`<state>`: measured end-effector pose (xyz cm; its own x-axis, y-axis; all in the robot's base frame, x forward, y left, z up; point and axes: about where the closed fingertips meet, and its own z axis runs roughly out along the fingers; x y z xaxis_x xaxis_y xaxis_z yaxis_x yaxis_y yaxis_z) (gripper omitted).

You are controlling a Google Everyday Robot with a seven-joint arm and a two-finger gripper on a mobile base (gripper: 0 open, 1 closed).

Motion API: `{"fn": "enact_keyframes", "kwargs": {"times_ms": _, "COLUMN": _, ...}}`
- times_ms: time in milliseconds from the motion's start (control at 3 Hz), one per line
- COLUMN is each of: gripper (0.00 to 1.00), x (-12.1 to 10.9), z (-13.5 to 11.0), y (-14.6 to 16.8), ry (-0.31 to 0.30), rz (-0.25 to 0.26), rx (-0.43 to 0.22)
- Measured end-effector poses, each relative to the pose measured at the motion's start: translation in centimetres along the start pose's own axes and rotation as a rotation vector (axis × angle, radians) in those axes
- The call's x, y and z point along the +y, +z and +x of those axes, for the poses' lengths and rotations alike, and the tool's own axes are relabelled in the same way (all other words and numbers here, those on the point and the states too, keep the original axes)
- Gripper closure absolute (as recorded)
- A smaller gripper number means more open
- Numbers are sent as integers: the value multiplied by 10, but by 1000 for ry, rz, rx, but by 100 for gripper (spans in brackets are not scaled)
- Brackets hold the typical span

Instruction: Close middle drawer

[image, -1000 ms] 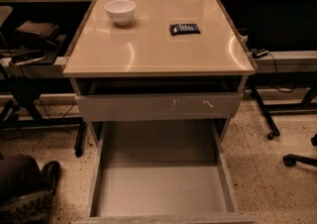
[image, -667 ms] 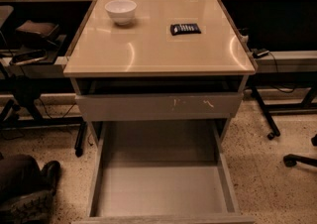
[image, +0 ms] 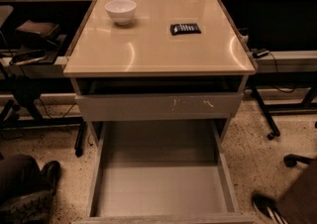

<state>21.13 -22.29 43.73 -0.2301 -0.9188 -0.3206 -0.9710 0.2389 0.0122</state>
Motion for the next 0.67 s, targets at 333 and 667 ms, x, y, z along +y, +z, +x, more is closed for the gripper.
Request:
{"fn": "enact_keyframes", "kwargs": {"times_ms": 333, "gripper": 0, "x": -19, "z": 4, "y": 33, "ry": 15, "rz": -56, "rx": 9}}
{"fn": "enact_keyframes", "kwargs": {"times_ms": 667, "gripper": 0, "x": -35, "z": 1, "y": 49, "ry": 19, "rz": -83, "rx": 4}}
